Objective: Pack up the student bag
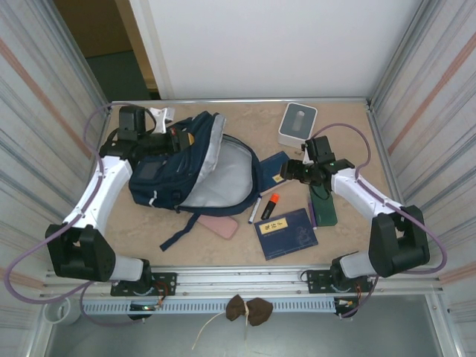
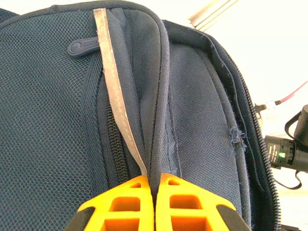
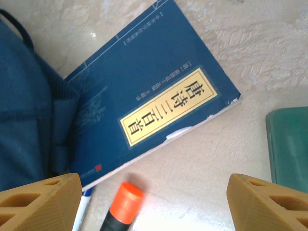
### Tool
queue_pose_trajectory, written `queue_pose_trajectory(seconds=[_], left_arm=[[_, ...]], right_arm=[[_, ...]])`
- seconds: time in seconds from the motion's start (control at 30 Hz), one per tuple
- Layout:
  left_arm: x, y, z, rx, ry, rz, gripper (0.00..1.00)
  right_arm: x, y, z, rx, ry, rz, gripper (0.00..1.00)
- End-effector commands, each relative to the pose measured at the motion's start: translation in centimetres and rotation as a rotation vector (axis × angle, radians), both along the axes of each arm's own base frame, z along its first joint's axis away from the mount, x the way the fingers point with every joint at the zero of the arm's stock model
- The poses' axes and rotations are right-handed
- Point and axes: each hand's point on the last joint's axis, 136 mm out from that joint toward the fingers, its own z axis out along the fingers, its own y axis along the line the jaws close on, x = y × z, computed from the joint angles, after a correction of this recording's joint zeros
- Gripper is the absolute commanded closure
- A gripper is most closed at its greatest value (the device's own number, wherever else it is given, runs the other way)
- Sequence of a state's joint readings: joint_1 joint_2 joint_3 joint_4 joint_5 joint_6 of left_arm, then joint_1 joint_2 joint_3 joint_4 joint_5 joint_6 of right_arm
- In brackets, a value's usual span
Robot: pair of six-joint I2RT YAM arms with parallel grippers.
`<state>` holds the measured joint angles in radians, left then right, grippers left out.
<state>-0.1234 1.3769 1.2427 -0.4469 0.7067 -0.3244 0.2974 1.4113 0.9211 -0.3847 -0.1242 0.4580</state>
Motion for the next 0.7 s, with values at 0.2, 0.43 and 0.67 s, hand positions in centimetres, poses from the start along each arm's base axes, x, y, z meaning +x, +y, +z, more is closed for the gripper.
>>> queue_pose_trajectory(seconds=[0.2, 0.43, 0.67], left_arm=[[1.5, 3.7, -0.9, 0.258, -0.097, 0.099, 1.00], [2.4, 5.6, -4.4, 0.387, 0.021, 0.156, 0.78], [2.1, 0.7, -2.3, 0.454, -0.087, 0.170, 0.32]], right_arm=[[-1.7, 0.9, -2.6, 0.067, 0.086, -0.050, 0.23], [-1.5, 1.4, -3.4, 0.084, 0.093, -0.037, 0.23], [-0.1, 2.3, -4.0, 0.188, 0.084, -0.108, 0.22]])
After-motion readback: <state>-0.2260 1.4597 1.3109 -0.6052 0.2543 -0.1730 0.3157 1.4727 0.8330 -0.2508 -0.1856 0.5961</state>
